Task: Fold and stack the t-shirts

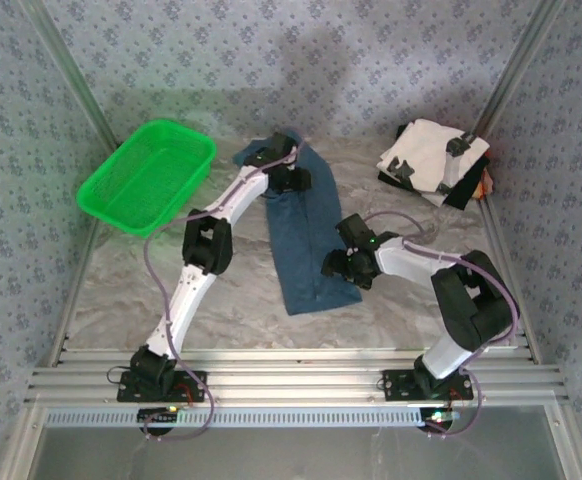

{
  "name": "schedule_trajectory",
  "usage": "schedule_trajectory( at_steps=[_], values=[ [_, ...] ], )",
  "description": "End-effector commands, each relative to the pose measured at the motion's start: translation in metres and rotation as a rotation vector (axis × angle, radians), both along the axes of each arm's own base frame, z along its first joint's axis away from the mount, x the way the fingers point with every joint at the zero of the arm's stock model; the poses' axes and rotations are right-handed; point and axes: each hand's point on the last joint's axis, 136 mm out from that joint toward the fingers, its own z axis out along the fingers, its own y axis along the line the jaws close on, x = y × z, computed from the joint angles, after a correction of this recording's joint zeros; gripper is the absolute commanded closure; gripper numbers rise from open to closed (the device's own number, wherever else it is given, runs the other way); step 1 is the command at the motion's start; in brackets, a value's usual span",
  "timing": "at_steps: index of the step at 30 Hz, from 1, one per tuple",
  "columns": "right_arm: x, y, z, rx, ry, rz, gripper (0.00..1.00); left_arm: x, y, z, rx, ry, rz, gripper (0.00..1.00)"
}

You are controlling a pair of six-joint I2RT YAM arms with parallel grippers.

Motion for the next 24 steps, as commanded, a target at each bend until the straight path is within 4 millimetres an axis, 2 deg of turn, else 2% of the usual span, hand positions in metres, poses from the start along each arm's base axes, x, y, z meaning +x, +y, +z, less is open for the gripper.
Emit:
schedule_trajectory(
  at_steps=[1,5,7,10,11,14,16,18,21,23,24],
  values=[
    [-0.119,0.041,-0.016,0.166,0.463,0.095,0.24,-0.051,-0.015,-0.032,0.028,0.160,-0.166,0.50],
    [-0.128,0.051,0.012,0.202,0.456,0.159,0.24,-0.082,-0.009,-0.025,0.092,0.166,-0.264,0.47],
    [-0.130,0.047,0.026,0.193,0.450,0.179,0.23,-0.087,0.007,-0.015,0.096,0.163,-0.225,0.43],
    [-0.126,0.031,0.047,0.134,0.409,0.201,0.22,-0.090,0.037,0.013,0.056,0.150,-0.123,0.37],
    [-0.121,0.023,0.054,0.110,0.388,0.204,0.21,-0.083,0.047,0.028,0.033,0.116,-0.075,0.35],
    [-0.100,0.004,0.063,0.058,0.319,0.204,0.20,-0.069,0.079,0.055,-0.024,0.096,0.049,0.30],
    [-0.082,0.006,0.068,0.078,0.256,0.219,0.20,-0.059,0.087,0.073,-0.053,0.071,0.080,0.30],
    [-0.065,0.017,0.070,0.126,0.205,0.229,0.20,-0.047,0.089,0.087,-0.049,0.036,0.095,0.29],
    [-0.046,0.030,0.055,0.156,0.200,0.206,0.20,-0.028,0.090,0.089,-0.028,0.002,0.128,0.29],
    [-0.034,0.035,0.046,0.165,0.185,0.188,0.20,-0.014,0.084,0.085,-0.033,-0.001,0.120,0.28],
    [-0.030,0.036,0.040,0.158,0.183,0.171,0.20,-0.011,0.082,0.077,-0.022,0.025,0.116,0.29]
  ],
)
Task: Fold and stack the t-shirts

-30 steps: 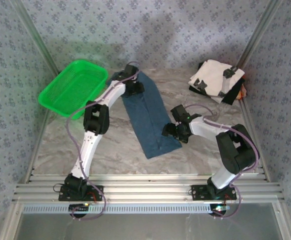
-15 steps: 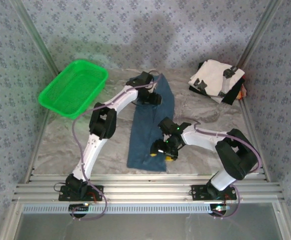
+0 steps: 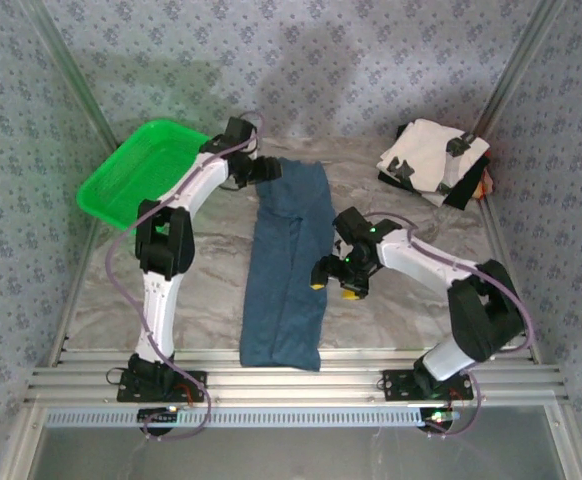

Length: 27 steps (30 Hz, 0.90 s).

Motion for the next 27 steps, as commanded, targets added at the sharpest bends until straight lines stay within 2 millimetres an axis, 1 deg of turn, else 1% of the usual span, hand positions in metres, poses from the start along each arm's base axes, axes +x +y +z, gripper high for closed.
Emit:
schedule_trajectory(
  at_steps=[1,2,4,7,10,11,13,16,18,21,23,25,27],
  values=[
    [0.020,0.008,-0.014,0.006,-0.023,-0.030,0.21,0.011,-0.020,-0.020,0.009,0.044,-0.019,0.29],
    [0.026,0.008,-0.017,0.002,-0.025,-0.041,0.21,0.015,-0.025,-0.029,0.009,0.059,-0.028,0.30],
    [0.035,0.005,-0.022,-0.035,-0.040,-0.054,0.21,0.020,-0.028,-0.048,0.021,0.097,-0.029,0.32],
    [0.049,0.007,-0.028,-0.034,-0.046,-0.067,0.21,0.025,-0.032,-0.072,0.016,0.126,-0.020,0.34],
    [0.059,0.010,-0.028,-0.034,-0.052,-0.080,0.21,0.028,-0.044,-0.088,-0.030,0.132,-0.029,0.37],
    [0.064,0.014,-0.026,-0.019,-0.067,-0.086,0.21,0.029,-0.048,-0.093,-0.047,0.134,-0.034,0.38],
    [0.065,0.020,-0.023,0.001,-0.074,-0.094,0.21,0.030,-0.054,-0.101,-0.069,0.140,-0.032,0.39],
    [0.062,0.026,-0.019,0.004,-0.083,-0.100,0.20,0.037,-0.058,-0.113,-0.101,0.138,-0.018,0.39],
    [0.059,0.030,-0.022,0.010,-0.076,-0.124,0.20,0.049,-0.060,-0.118,-0.137,0.110,-0.003,0.38],
    [0.059,0.032,-0.027,0.009,-0.074,-0.160,0.19,0.075,-0.063,-0.115,-0.223,0.046,0.046,0.38],
    [0.064,0.034,-0.023,0.004,-0.106,-0.169,0.19,0.092,-0.056,-0.113,-0.259,0.004,0.095,0.38],
    [0.069,0.038,-0.016,0.010,-0.138,-0.165,0.19,0.111,-0.047,-0.106,-0.310,-0.049,0.145,0.37],
    [0.069,0.044,-0.011,0.009,-0.153,-0.143,0.19,0.128,-0.034,-0.100,-0.345,-0.093,0.204,0.36]
  ],
)
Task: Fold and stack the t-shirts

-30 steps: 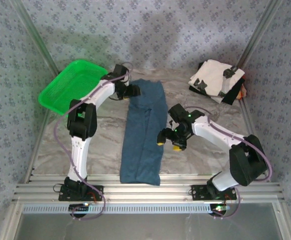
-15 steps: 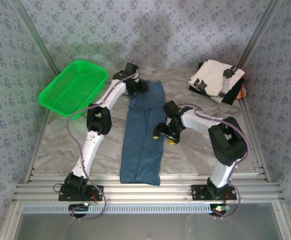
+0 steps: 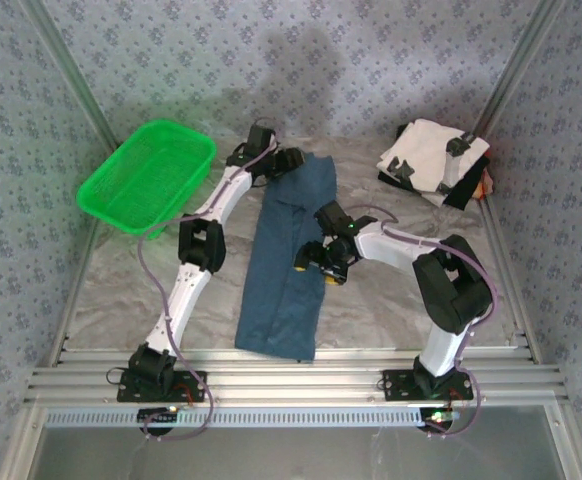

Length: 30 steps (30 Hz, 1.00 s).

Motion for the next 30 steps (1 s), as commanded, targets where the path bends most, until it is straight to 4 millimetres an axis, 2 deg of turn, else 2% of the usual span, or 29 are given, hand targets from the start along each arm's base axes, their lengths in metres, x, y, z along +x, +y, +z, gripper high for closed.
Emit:
schedule_trajectory(
  at_steps=[1,3,7,9,11,12,15,21,24,26,30],
  values=[
    [0.008,0.009,0.015,-0.002,-0.052,-0.006,0.19,0.032,0.033,-0.022,-0.072,-0.008,0.142,0.36],
    [0.003,0.016,0.012,-0.007,-0.041,0.014,0.19,0.042,0.036,-0.007,-0.111,-0.053,0.160,0.34],
    [0.003,0.023,-0.001,-0.022,-0.029,0.021,0.20,0.043,0.032,0.034,-0.175,-0.099,0.128,0.24],
    [0.005,0.028,-0.008,-0.028,-0.023,0.029,0.20,0.042,0.033,0.067,-0.200,-0.131,0.114,0.21],
    [0.002,0.023,-0.022,-0.074,-0.002,0.040,0.21,0.039,0.037,0.105,-0.216,-0.168,0.106,0.19],
    [0.011,0.028,-0.016,-0.071,-0.023,0.041,0.21,0.036,0.039,0.125,-0.211,-0.190,0.099,0.17],
    [0.016,0.018,-0.023,-0.132,-0.014,0.042,0.21,0.019,0.044,0.174,-0.174,-0.235,0.068,0.14],
    [0.019,-0.013,-0.030,-0.249,0.045,0.064,0.22,-0.027,0.057,0.248,-0.093,-0.263,0.008,0.12],
    [0.021,-0.020,-0.026,-0.257,0.042,0.070,0.22,-0.057,0.064,0.267,-0.030,-0.238,-0.019,0.11],
    [0.022,-0.017,-0.018,-0.230,0.021,0.070,0.22,-0.077,0.067,0.273,0.024,-0.217,-0.041,0.11],
    [0.019,-0.003,0.004,-0.131,-0.025,0.075,0.17,-0.131,0.065,0.256,0.128,-0.071,-0.116,0.10]
  ],
)
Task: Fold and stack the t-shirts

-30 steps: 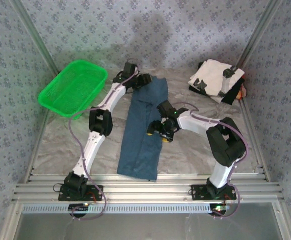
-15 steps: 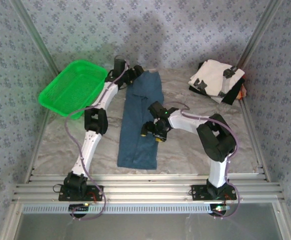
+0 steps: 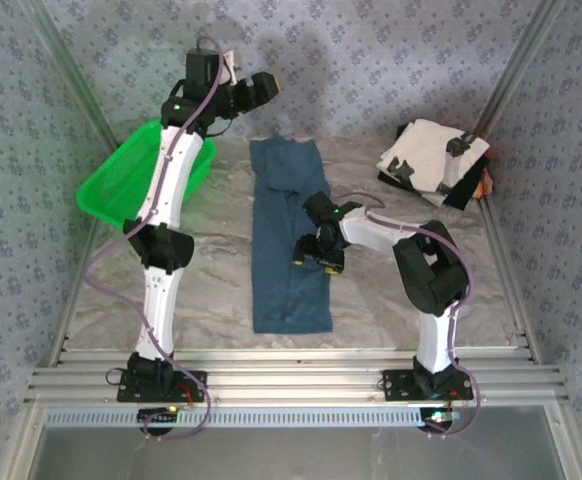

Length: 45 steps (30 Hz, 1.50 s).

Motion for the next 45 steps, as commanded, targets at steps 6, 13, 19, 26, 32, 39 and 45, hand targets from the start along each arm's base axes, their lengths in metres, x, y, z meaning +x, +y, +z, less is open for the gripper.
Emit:
schedule_trajectory(
  at_steps=[6,13,19,26,32,39,45],
  values=[
    [-0.036,0.003,0.086,0.167,-0.088,0.082,0.11,-0.135,0.008,-0.087,0.155,0.372,-0.062,0.09],
    [-0.114,-0.012,0.080,0.387,0.063,0.146,0.12,-0.272,0.023,-0.175,0.028,0.633,-0.021,0.15],
    [-0.149,-0.024,0.043,0.466,0.148,0.163,0.20,-0.371,0.009,-0.254,-0.010,0.801,-0.037,0.30],
    [-0.152,-0.023,0.022,0.476,0.178,0.150,0.24,-0.398,0.026,-0.302,0.057,0.864,0.011,0.35],
    [-0.153,-0.023,0.013,0.461,0.197,0.148,0.27,-0.400,0.023,-0.324,0.063,0.890,0.016,0.36],
    [-0.161,-0.025,0.007,0.416,0.219,0.153,0.28,-0.416,0.031,-0.332,0.146,0.957,0.004,0.39],
    [-0.164,-0.026,0.000,0.374,0.230,0.156,0.29,-0.415,0.030,-0.333,0.132,0.947,0.009,0.40]
  ],
)
